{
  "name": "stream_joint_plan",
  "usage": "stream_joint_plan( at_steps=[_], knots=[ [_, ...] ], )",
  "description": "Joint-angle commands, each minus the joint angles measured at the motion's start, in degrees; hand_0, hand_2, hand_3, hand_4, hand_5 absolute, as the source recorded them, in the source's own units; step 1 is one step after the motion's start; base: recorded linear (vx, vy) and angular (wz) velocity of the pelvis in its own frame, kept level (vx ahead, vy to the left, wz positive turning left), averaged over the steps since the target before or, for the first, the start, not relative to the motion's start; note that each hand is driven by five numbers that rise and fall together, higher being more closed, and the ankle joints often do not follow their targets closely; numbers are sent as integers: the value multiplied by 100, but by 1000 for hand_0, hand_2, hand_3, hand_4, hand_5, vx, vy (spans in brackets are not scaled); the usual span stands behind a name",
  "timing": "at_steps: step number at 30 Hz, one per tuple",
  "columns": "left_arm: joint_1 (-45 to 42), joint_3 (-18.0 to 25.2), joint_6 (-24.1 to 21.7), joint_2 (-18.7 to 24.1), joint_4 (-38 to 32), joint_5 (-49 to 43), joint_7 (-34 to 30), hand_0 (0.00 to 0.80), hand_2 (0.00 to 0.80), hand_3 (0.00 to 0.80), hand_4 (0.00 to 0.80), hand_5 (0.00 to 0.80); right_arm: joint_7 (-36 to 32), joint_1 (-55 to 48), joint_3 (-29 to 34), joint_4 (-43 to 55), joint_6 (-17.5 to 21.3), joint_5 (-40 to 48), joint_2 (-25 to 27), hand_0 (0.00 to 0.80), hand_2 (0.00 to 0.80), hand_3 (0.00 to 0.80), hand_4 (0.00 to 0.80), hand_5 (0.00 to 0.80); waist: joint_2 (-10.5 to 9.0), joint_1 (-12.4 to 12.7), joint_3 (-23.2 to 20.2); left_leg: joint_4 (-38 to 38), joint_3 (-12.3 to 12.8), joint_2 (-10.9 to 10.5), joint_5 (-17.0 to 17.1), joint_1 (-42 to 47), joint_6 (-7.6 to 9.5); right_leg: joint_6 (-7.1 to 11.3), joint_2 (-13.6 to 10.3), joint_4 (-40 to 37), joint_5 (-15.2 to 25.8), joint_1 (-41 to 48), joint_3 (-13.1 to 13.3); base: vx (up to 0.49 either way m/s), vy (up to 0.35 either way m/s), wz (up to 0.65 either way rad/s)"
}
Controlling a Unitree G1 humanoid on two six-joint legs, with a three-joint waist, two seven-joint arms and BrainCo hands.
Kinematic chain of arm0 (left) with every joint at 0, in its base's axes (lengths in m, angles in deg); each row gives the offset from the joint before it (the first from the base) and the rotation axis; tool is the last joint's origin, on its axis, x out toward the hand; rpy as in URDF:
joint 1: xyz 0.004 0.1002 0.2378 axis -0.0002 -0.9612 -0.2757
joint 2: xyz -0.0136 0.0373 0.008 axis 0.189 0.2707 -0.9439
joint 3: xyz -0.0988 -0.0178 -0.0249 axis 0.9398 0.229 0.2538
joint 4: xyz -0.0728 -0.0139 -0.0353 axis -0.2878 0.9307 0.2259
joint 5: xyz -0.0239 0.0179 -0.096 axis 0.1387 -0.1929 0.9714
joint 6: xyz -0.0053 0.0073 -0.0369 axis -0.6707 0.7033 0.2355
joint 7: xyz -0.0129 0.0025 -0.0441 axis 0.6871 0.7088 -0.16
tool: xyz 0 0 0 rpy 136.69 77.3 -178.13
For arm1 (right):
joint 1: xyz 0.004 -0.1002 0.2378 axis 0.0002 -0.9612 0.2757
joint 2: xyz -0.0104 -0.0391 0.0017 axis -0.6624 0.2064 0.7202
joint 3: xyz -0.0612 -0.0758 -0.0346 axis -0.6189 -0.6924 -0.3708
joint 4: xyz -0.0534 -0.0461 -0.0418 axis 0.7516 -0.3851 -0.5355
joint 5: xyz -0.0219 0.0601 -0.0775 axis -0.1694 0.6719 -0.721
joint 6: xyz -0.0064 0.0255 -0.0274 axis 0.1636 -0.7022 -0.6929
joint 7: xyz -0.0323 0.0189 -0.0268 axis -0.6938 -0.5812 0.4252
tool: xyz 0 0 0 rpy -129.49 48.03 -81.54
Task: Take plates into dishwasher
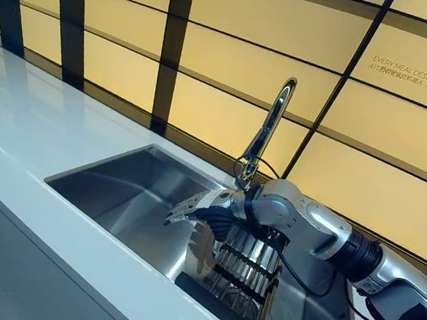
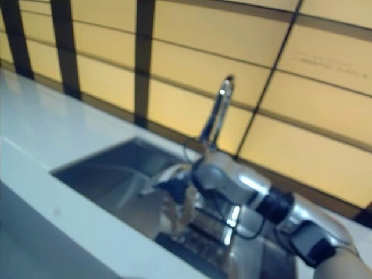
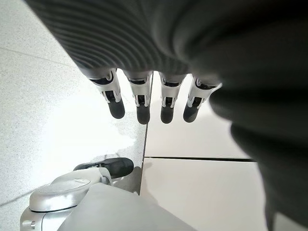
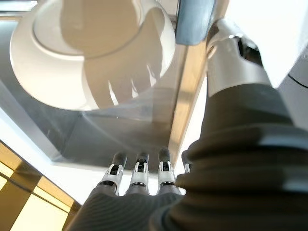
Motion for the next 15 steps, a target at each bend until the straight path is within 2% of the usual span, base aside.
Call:
stream_joint_plan(
  at_steps=[1,15],
  knots=[
    [141,66,-28,45,293,-139,7,0,0,0,0,0,82,732,-180,-271,233,-97,80,0,0,0,0,0,-136,242,-16,7,6,-312,-302,47,432,303,-168,144,163,-34,-165,0,0,0],
    [150,72,9,73,228,-125,13,0,0,0,0,0,-51,676,-269,-370,316,-268,92,0,0,0,0,0,-175,282,21,13,-29,-314,-284,18,436,293,-147,168,156,-44,-178,0,0,0]
  ],
)
